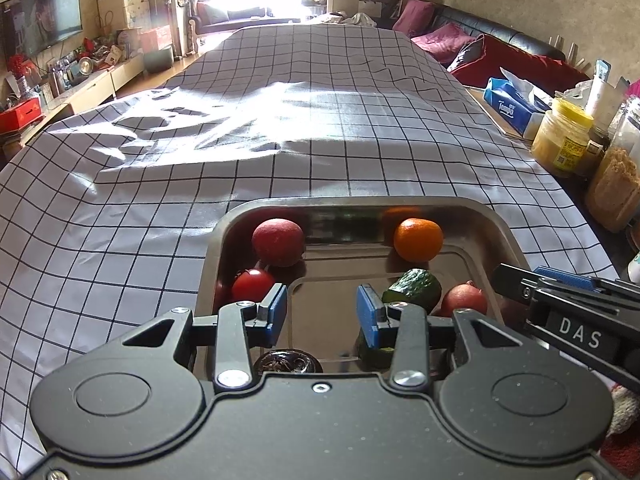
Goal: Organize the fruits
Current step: 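Open the left gripper to drop the cucumber slice while the right gripper drops the radish, then withdraw both tools from the tray toward the red tomato and orange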
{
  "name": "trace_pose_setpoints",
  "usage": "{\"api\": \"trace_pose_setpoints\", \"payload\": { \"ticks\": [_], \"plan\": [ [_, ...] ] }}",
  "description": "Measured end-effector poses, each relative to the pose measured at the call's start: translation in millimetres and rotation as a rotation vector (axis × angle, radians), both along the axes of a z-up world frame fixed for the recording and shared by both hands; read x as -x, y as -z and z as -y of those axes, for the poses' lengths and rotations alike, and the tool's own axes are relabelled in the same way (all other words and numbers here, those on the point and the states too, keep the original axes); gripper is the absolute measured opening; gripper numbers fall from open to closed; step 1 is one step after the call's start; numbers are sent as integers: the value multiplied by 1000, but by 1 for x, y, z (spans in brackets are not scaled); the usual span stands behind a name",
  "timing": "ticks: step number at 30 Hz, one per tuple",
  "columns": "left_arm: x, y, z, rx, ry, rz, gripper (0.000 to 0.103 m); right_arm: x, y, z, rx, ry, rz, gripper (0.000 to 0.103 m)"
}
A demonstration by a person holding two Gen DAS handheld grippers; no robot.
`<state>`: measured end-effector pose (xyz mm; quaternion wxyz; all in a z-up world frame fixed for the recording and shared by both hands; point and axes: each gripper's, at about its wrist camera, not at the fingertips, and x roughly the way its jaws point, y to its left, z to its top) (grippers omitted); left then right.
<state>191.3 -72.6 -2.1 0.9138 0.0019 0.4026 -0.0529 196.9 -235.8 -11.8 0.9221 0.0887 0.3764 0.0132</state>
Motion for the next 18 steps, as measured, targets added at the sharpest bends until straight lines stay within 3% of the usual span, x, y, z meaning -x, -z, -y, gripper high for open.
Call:
{"api": "trace_pose_setpoints", "payload": {
  "ticks": [18],
  "plan": [
    [1,-2,4,-52,-24,40,48,6,-3,-6,40,15,51,39]
  ]
}}
